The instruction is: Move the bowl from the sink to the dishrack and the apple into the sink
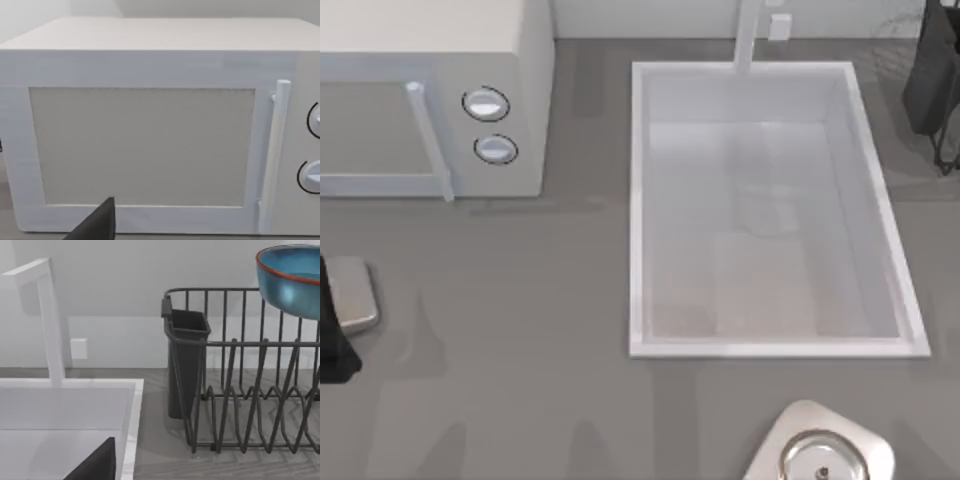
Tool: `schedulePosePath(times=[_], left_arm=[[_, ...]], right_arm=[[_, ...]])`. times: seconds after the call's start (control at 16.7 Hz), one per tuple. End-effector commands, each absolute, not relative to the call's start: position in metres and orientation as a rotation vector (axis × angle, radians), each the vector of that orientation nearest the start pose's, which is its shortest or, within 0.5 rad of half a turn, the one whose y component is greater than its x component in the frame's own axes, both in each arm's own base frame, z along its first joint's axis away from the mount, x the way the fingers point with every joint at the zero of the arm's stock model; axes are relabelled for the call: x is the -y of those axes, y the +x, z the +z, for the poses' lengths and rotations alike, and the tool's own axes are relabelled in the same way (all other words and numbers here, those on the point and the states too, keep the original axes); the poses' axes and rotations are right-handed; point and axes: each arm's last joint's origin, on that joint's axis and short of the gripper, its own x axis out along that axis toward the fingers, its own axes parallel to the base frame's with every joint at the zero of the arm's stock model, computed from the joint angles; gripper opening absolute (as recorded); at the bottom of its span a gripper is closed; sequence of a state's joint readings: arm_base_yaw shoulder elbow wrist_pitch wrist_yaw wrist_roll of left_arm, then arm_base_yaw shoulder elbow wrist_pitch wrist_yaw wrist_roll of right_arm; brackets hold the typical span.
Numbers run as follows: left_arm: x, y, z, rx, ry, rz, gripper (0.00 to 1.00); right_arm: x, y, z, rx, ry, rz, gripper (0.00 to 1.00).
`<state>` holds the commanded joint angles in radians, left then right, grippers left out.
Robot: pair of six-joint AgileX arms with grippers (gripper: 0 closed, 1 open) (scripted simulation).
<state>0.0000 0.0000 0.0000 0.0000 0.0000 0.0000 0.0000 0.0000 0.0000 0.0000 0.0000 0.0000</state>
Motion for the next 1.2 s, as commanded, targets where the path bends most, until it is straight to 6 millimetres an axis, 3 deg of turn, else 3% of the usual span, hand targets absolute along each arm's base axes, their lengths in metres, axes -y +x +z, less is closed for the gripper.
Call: schedulePosePath(times=[0.36,0.66,0.96,1.2], left_arm=[[0.001,0.106,0.16,0.0,0.0,0.0,1.0],[0.001,0.106,0.16,0.0,0.0,0.0,1.0],[0.001,0.106,0.16,0.0,0.0,0.0,1.0],[0.001,0.106,0.16,0.0,0.0,0.0,1.0]], right_arm=[[0.002,0.106,0.166,-0.026,-0.006,-0.006,1.0],[0.007,0.116,0.205,-0.249,-0.046,-0.044,1.0],[0.021,0.167,0.243,-0.67,-0.077,-0.076,1.0],[0.042,0.23,0.245,-1.042,-0.068,-0.073,1.0]])
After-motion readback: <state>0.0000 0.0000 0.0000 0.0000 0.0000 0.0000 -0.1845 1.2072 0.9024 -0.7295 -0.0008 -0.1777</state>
